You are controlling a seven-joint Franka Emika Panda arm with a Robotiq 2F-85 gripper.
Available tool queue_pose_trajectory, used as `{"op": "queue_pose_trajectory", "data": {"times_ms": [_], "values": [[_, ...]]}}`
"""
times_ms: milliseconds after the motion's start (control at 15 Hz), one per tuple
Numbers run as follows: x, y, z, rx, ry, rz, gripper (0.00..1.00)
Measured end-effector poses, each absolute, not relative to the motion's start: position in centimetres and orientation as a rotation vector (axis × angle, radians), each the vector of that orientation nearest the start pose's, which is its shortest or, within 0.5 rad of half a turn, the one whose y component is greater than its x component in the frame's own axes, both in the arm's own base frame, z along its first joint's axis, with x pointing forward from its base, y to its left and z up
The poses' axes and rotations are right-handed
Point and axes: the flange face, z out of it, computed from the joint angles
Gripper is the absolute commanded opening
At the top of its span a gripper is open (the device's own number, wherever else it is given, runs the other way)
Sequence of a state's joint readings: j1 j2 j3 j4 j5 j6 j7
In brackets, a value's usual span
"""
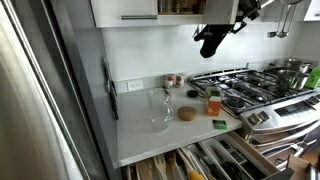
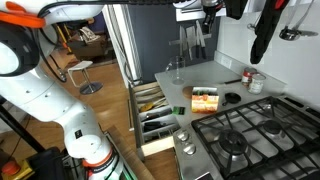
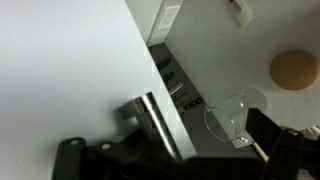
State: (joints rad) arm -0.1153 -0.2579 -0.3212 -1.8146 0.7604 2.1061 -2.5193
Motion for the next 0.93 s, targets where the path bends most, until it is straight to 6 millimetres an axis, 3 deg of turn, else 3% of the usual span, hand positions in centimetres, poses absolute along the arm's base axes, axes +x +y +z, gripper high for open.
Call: {"op": "queue_pose_trajectory", "data": {"times_ms": [267, 933], "values": [[47.2, -21.1, 71.2, 1.483, 1.975, 1.167, 1.0], [45.2, -22.0, 74.7, 1.343, 1.926, 1.206, 1.0]]}}
